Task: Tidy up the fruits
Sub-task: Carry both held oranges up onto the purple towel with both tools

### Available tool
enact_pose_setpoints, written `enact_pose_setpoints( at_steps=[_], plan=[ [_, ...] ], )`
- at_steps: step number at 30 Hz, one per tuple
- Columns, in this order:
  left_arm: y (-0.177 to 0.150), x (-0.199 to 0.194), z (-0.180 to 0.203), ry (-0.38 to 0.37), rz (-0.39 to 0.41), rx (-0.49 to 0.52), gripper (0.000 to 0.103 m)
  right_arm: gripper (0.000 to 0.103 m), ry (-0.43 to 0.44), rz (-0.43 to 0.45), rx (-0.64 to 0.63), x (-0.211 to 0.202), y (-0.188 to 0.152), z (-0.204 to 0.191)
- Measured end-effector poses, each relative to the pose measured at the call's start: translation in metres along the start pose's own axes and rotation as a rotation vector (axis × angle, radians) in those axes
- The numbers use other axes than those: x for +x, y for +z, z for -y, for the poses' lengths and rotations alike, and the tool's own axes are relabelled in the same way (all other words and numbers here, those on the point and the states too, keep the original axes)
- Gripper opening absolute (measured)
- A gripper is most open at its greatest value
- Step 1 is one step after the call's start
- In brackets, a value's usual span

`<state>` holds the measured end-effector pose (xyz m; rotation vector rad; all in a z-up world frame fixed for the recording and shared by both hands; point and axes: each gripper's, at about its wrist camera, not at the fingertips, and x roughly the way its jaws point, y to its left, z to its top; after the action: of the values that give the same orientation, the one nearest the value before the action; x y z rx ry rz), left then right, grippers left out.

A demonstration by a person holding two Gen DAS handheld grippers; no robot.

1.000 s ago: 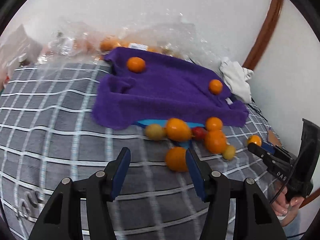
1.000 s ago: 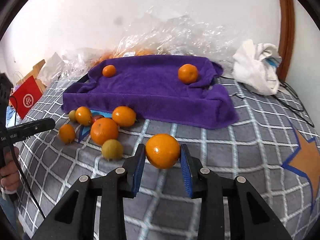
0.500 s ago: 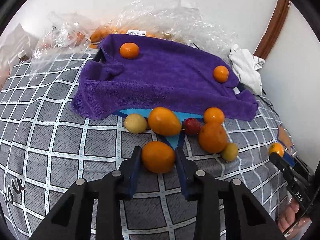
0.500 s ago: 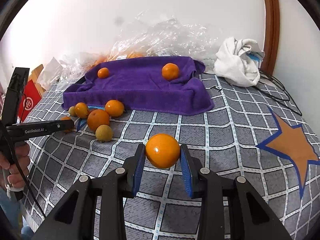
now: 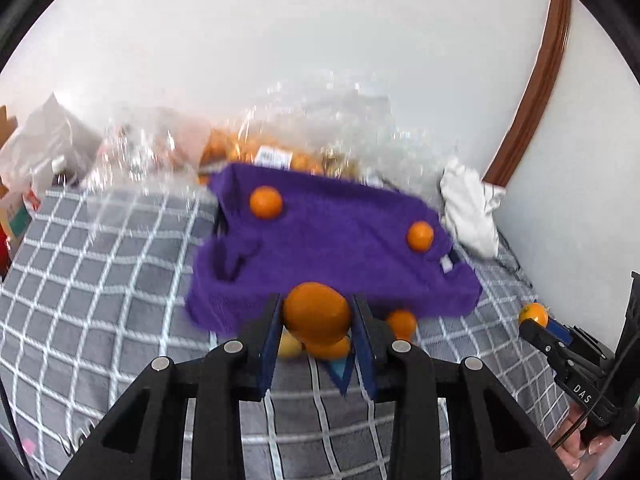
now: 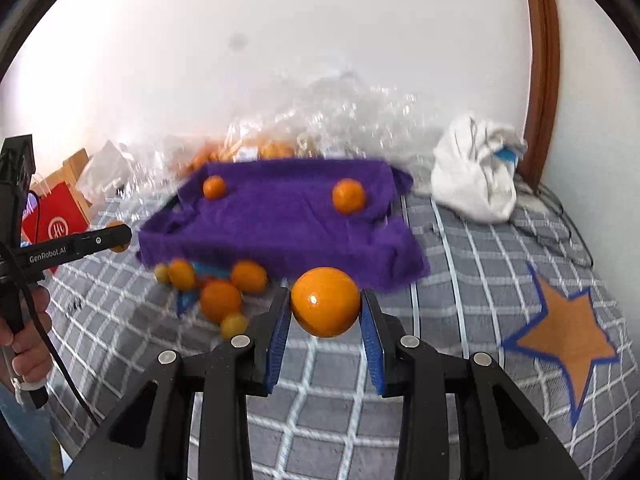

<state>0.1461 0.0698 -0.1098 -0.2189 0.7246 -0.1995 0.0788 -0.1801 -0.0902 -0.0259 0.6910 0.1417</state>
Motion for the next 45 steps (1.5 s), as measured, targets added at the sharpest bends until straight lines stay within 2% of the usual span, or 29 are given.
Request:
enact_pose_setpoints(
  at_steps=[6,9,11,16,20,24,27,31,36,45],
  plan=[
    [0.036,0.0,-0.013,0.037,0.087,-0.012,0.032,0.034,0.015,0.054,0.004,0.008,0.045,-0.009],
    [0.057,0.0,-0.019,-0.009,0.138,-0.039,0.032,0.034,0.057,0.056,0.034,0.021,0.068,-0.009],
    [0.073,0.003,-0.02,-0.008,0.168,-0.046,0.032,0.034,0.076,0.059,0.048,0.03,0.084,-0.01],
    [0.095,0.022,-0.015,0.007,0.21,-0.036,0.032,0.034,0.036,0.091,0.059,0.056,0.109,-0.008],
    [0.09,0.046,-0.019,-0.024,0.218,-0.028,0.032,0.034,0.045,0.076,0.073,0.083,0.103,0.001],
    [0.077,0.071,-0.033,-0.043,0.182,-0.034,0.032,0.035,0.04,0.039,0.086,0.107,0.094,0.015],
    [0.07,0.084,-0.043,-0.042,0.165,-0.052,0.032,0.034,0.036,0.025,0.08,0.116,0.089,0.021],
    [0.067,0.096,-0.06,-0.086,0.138,-0.1,0.032,0.034,0.027,0.015,0.068,0.125,0.085,0.025],
    [0.067,0.102,-0.072,-0.076,0.127,-0.146,0.032,0.034,0.035,0.0,0.061,0.133,0.076,0.028],
    [0.064,0.112,-0.073,-0.058,0.106,-0.121,0.032,0.034,0.045,-0.081,0.064,0.155,0.063,0.029]
  ],
)
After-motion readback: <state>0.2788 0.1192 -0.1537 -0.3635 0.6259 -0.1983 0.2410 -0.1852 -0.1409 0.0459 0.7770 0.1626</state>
